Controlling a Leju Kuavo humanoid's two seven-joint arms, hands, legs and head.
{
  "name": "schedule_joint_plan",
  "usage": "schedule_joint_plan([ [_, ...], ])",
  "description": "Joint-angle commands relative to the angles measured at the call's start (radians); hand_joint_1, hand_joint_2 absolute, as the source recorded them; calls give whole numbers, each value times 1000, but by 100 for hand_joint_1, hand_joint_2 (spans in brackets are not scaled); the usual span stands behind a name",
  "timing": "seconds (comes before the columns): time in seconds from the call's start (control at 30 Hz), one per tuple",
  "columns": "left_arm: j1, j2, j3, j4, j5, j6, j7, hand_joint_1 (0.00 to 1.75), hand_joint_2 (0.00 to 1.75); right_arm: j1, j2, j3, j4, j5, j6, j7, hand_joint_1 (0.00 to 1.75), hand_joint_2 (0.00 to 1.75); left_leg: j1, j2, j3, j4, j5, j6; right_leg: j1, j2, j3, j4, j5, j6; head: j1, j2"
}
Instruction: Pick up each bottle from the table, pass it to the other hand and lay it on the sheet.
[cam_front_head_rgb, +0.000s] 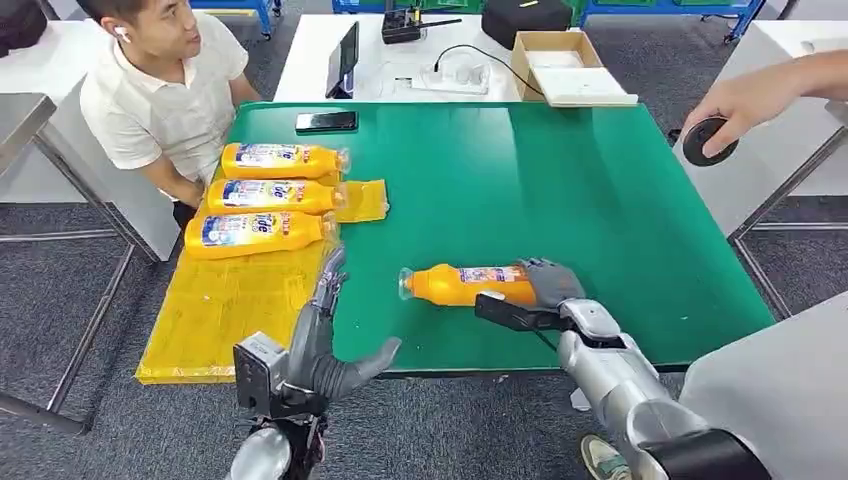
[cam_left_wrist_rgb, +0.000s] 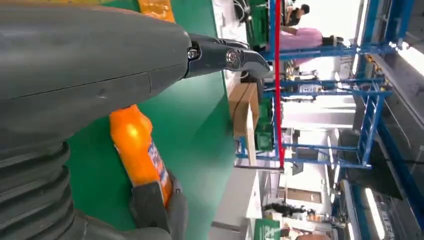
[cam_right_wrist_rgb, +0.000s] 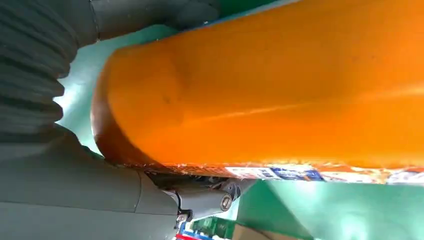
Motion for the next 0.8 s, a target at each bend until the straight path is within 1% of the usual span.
schedule_joint_plan([
  [0.03,-26,28,-12,53,17,-18,1,0,175,98,-1,-1,70,-77,-21,-173,175,175,1,-5,-10,-1,4,-2,1,-7,-6,-3,3,-2,0,0],
  [0.07,-18,31,-11,42,19,-18,-1,0,175,111,9,-32,58,-118,-38,-212,175,175,1,-3,-7,0,1,-1,1,-5,-4,-2,2,-2,0,0],
  [0.13,-14,34,-10,40,19,-18,-1,0,175,116,14,-32,58,-119,-43,-212,175,175,1,-2,-3,0,-1,0,1,-2,4,-2,0,0,0,0],
  [0.17,-14,34,-10,40,19,-18,-1,0,175,116,14,-32,58,-119,-43,-212,175,175,2,-3,-6,-2,1,-1,2,-5,5,-4,1,-1,0,0],
  [0.2,-14,34,-10,40,19,-18,-1,0,175,116,14,-32,58,-119,-43,-212,175,175,2,-2,-6,-1,0,0,1,-3,8,-4,2,-1,1,0],
  [0.23,-14,34,-10,40,19,-18,-1,0,175,116,14,-32,58,-119,-43,-212,175,175,2,-2,-7,-3,1,-1,1,-4,7,-5,2,-3,0,0],
  [0.3,-14,34,-10,40,19,-18,-1,0,175,116,14,-32,58,-119,-43,-212,175,175,1,0,-3,0,-1,0,1,-2,10,-2,1,-1,0,0],
  [0.33,-14,34,-10,40,19,-18,-1,0,175,116,14,-32,58,-119,-43,-212,175,175,2,-2,-7,-2,1,-1,2,-5,6,-5,3,-3,0,0],
  [0.4,-14,34,-10,40,19,-18,-1,0,175,116,14,-32,58,-119,-43,-212,175,175,1,-1,-5,-1,0,0,1,-3,7,-3,2,-2,0,0],
  [0.43,-14,34,-10,40,19,-18,-1,0,175,116,14,-32,58,-119,-43,-212,175,175,2,-3,-9,-1,2,-1,2,-6,4,-5,3,-3,0,0],
  [0.47,-5,32,-6,30,24,-13,-7,0,175,131,27,-93,38,-196,-62,-287,175,175,2,-1,-7,-1,1,-1,2,-4,5,-4,3,-2,0,0],
  [0.5,6,30,0,19,29,-6,-13,0,175,140,42,-120,25,-234,-84,-312,175,175,2,-3,-11,-2,3,-1,2,-6,2,-6,5,-3,0,0],
  [0.57,44,-1,41,-14,61,52,-40,0,175,159,74,-161,-25,-304,-183,-368,175,175,2,1,-6,-1,-1,0,2,-1,6,-4,2,-2,0,0],
  [0.6,55,-11,54,-23,72,97,-38,0,175,166,88,-175,-53,-335,-224,-384,175,175,3,0,-8,-1,0,-1,2,-2,5,-4,3,-2,0,0],
  [0.63,65,-20,65,-31,85,137,-43,0,175,176,103,-195,-92,-377,-258,-402,175,175,2,2,-6,0,-1,0,2,0,6,-2,2,-2,0,0],
  [0.7,81,-29,83,-32,79,205,-60,0,175,202,133,-227,-192,-450,-317,-433,175,175,2,2,-11,-1,0,-2,2,-1,2,-3,2,-3,0,0],
  [0.73,89,-29,85,-34,87,218,-62,0,175,223,139,-223,-250,-476,-327,-431,175,175,2,3,-8,0,-2,-1,2,1,4,-2,1,-2,0,0],
  [0.8,106,-25,84,-34,107,231,-69,0,175,271,156,-218,-374,-531,-350,-437,175,175,3,2,-15,-3,0,-3,2,-2,-2,-3,3,-5,0,0],
])
